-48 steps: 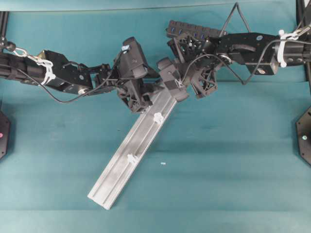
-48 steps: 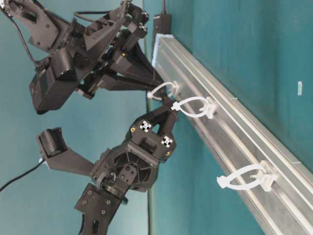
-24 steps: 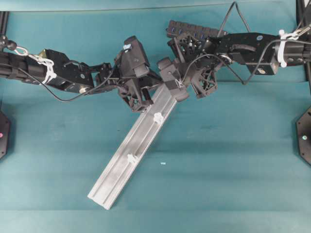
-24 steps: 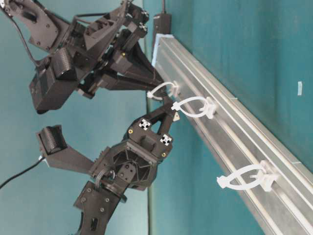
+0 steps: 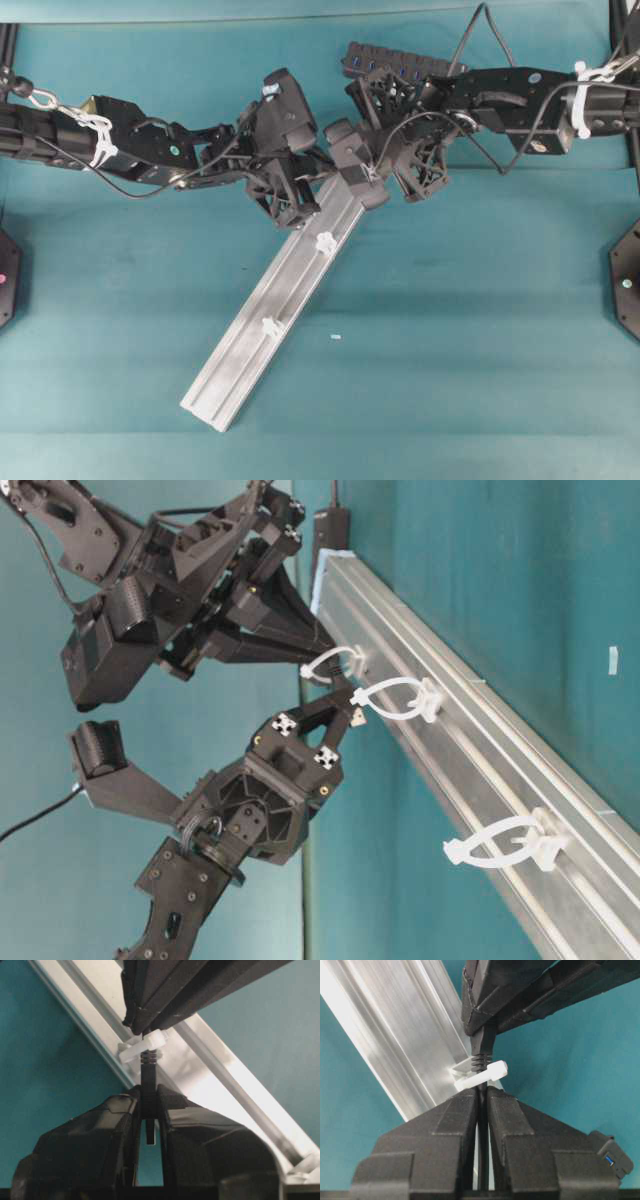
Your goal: Pass the USB cable through three rings with both arms.
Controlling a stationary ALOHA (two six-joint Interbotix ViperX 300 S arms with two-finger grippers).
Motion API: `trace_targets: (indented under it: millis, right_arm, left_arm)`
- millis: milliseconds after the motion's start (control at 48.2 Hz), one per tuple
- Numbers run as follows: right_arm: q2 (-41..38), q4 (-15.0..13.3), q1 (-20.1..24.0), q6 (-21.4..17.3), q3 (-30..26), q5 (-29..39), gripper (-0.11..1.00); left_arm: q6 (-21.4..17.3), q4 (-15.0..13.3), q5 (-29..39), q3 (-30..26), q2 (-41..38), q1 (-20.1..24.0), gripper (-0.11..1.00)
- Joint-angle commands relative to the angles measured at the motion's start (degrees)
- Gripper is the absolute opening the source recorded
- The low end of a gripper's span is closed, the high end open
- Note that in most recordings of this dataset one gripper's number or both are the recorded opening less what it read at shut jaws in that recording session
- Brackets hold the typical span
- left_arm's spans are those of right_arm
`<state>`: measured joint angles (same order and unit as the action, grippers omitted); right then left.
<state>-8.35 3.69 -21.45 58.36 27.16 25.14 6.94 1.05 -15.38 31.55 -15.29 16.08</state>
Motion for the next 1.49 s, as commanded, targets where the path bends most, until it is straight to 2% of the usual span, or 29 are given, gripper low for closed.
trace_targets:
  millis: [0, 41, 166, 249, 290, 456, 622, 788, 871, 954, 1079, 1473]
  right_arm:
    - [0.09, 0.18, 0.09, -0.26, -0.35, 0.44, 0.19]
    - [0.18, 0.18, 0.09, -0.26, -0.26, 0.79, 0.28]
    - [0.35, 0.18, 0.00, -1.41, -0.18, 0.62, 0.65]
    - [0.79, 0.18, -0.44, -3.08, 0.00, 0.35, 0.83]
    - [1.32, 0.18, -0.79, -3.96, 0.18, -0.09, 0.89]
    - [4.13, 0.09, -2.29, -7.73, 2.29, -3.43, 0.84]
    - [6.59, 0.00, -1.76, -8.44, 4.22, -3.96, 0.84]
    - [8.44, -0.18, 0.97, -8.44, 4.83, -5.54, 0.83]
    - [8.35, -0.18, 2.55, -8.44, 4.83, -6.77, 0.82]
    - [7.91, -0.18, 3.69, -8.44, 4.66, -8.26, 0.80]
    - [7.21, -0.53, 4.48, -8.44, 4.39, -10.28, 0.80]
    - [3.78, -0.53, 5.54, -8.35, 4.04, -10.99, 0.80]
  left_arm:
    - [1.67, 0.09, -0.26, -0.35, 3.34, -0.26, 0.08]
    - [2.46, 0.09, -0.26, -0.09, 3.78, -0.44, 0.08]
    - [4.13, 0.18, -0.18, 0.62, 5.45, -0.62, 0.08]
    - [4.83, 0.09, 0.35, 1.23, 6.86, -0.70, 0.08]
    - [5.45, 0.18, 0.79, 1.49, 7.56, -0.79, 0.08]
    - [10.81, 0.09, 3.43, 2.02, 9.49, -0.79, 0.08]
    - [20.04, 0.09, 5.89, 2.72, 10.81, -1.05, 0.08]
    - [31.90, 0.09, 6.33, 2.64, 12.57, -1.32, 0.08]
    - [35.51, 0.09, 6.42, 2.90, 13.01, -1.32, 0.08]
    - [37.18, 0.09, 6.42, 3.34, 13.01, -1.49, 0.08]
    - [37.71, 0.09, 6.24, 3.69, 13.27, -2.64, 0.08]
    - [39.90, 0.09, 6.06, 3.16, 13.27, -4.13, 0.08]
